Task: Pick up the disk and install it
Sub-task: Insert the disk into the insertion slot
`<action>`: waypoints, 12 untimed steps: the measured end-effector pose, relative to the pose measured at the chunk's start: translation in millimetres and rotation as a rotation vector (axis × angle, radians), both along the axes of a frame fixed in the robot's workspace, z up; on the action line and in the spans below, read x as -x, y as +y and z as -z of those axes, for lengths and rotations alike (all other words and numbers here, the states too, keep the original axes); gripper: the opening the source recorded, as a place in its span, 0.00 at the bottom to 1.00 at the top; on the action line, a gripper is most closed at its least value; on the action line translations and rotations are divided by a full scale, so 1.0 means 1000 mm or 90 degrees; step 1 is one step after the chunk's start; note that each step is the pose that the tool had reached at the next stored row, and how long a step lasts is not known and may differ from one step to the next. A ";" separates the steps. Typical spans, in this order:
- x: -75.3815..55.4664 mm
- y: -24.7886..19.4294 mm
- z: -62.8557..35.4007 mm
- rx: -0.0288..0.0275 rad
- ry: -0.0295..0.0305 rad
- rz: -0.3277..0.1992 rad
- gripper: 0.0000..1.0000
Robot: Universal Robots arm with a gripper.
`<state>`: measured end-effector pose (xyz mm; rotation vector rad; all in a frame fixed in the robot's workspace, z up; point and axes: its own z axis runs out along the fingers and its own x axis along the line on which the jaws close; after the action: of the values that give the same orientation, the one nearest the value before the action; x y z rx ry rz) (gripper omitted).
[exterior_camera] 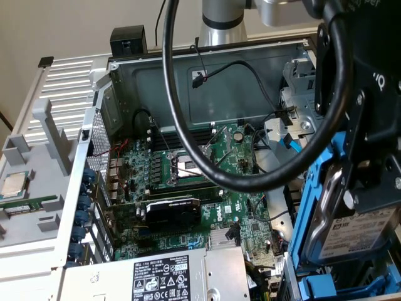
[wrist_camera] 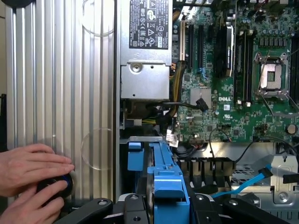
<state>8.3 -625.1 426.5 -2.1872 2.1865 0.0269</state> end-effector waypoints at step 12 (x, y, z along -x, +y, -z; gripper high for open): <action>0.000 0.0000 0.0040 0.0002 -0.0006 0.002 0.37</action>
<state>8.2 -625.1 422.5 -2.1828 2.1900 0.0254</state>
